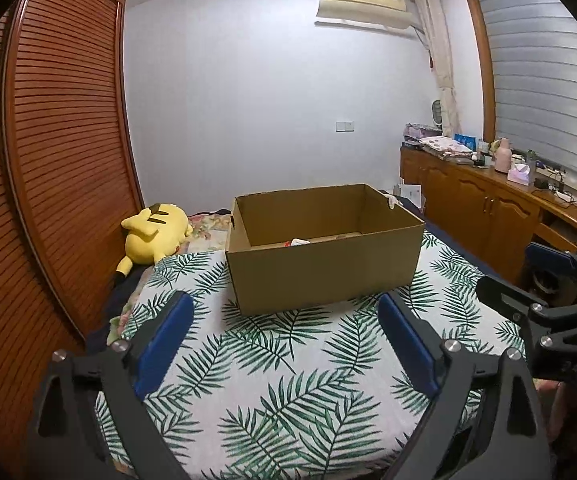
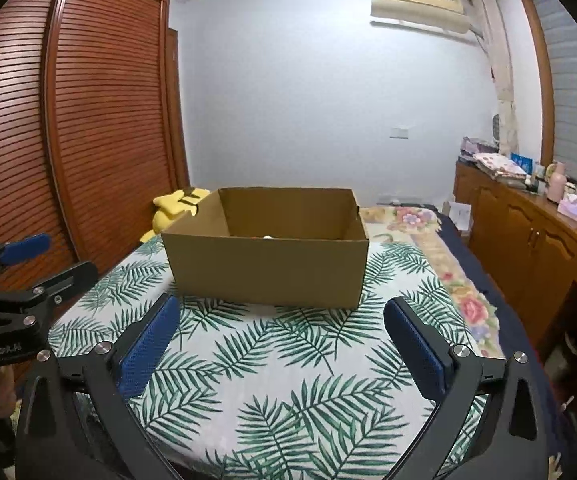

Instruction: Organize snacks

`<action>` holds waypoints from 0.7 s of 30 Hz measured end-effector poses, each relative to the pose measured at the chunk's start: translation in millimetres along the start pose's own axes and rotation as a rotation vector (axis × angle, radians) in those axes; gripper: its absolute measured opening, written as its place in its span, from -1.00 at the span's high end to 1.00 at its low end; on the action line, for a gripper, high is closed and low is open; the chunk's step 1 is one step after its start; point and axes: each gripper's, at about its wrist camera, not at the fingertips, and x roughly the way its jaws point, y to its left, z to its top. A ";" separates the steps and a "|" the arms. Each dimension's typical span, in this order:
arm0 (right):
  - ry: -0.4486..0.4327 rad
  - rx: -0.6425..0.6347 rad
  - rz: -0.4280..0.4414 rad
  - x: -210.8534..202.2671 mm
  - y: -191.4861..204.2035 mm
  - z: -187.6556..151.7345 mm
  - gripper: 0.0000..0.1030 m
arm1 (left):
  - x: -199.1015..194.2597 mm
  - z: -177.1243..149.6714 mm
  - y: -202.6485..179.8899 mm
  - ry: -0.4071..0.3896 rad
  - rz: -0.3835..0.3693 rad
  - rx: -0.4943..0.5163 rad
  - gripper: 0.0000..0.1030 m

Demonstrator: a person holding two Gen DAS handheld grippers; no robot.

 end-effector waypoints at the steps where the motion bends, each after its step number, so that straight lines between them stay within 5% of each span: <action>1: -0.001 -0.001 -0.004 -2.1 0.4 -1.2 -1.00 | -2.4 -2.5 0.3 0.001 -0.004 -0.003 -0.83; 21: -0.031 0.022 -0.070 -38.8 -8.0 -17.0 -1.00 | -29.7 -17.9 4.7 -0.014 -0.011 -0.034 -0.83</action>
